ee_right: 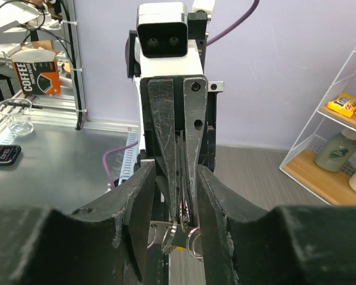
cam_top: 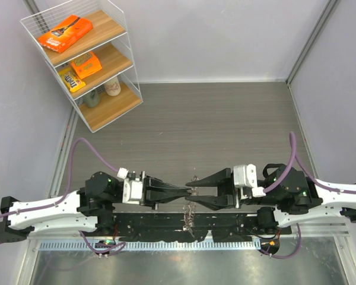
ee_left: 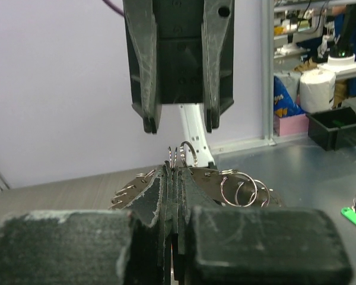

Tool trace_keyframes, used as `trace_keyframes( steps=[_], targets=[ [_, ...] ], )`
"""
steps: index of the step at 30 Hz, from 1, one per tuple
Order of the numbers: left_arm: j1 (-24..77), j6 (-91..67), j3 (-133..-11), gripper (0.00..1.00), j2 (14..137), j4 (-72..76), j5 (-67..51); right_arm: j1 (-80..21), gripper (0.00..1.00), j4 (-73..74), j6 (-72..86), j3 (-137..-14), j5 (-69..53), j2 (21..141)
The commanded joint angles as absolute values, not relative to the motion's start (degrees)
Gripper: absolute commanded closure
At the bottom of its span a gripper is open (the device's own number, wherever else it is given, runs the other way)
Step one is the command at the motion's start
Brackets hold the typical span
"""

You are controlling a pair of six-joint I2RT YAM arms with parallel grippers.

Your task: Put the keys on the keyring

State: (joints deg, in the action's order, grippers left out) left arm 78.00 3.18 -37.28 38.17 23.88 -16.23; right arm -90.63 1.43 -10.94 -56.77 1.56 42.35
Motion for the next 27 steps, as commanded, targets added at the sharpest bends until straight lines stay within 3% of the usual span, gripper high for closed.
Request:
trace_keyframes(
  steps=[1, 7, 16, 27],
  targets=[
    [77.96, 2.64, -40.43, 1.0, 37.88, 22.51, -15.47, -90.88, 0.59, 3.6, -9.05, -59.15, 3.86, 39.99],
    [77.96, 2.29, -42.18, 1.0, 36.48, 16.71, -15.82, -90.88, 0.55, 18.43, -5.28, -67.75, 10.63, 41.92],
    [77.96, 1.23, -49.39, 1.0, 36.21, 1.33, -16.87, -90.79, 0.57, 33.38, -3.6, -74.79, 10.11, 44.56],
    [77.96, -2.19, -52.38, 1.0, 37.35, -6.06, -18.63, -90.88, 0.58, 35.51, -6.24, -76.37, 6.15, 48.6]
  ],
)
